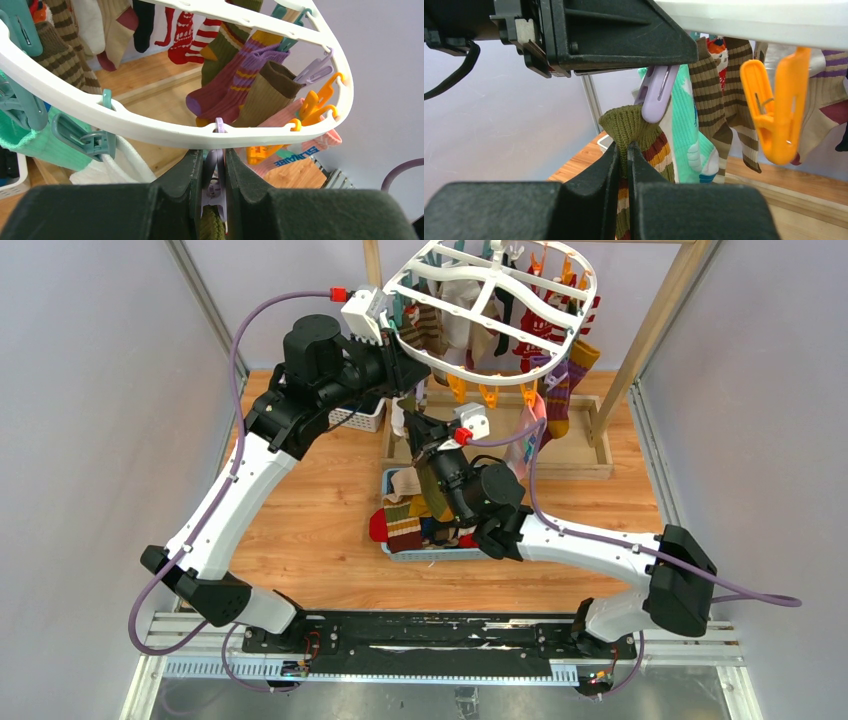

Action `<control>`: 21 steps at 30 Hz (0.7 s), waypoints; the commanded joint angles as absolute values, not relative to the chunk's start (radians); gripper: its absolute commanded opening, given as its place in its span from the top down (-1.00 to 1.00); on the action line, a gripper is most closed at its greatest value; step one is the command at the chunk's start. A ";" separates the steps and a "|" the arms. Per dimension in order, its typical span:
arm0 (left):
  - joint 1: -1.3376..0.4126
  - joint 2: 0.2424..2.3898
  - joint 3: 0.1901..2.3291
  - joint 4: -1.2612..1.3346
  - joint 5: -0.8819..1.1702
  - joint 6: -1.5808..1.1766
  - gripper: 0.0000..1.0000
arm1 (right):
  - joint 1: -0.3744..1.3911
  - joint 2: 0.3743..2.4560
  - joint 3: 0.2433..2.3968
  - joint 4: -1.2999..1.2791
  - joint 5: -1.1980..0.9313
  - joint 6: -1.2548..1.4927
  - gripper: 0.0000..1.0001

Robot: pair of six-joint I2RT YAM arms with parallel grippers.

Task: Clip the socks to the hanger
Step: Clamp the sock onto the hanger.

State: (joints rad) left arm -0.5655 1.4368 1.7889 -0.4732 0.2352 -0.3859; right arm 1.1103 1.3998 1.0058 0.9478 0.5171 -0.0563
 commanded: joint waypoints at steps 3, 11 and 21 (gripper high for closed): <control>-0.563 1.420 1.784 -0.527 0.258 -0.376 1.00 | 1.099 1.425 1.052 0.989 0.526 -0.095 0.86; -0.562 1.423 1.787 -0.526 0.259 -0.378 1.00 | 1.093 1.414 1.047 1.001 0.553 -0.110 0.86; -0.563 1.425 1.786 -0.526 0.253 -0.373 1.00 | 1.089 1.411 1.070 0.996 0.531 -0.114 0.87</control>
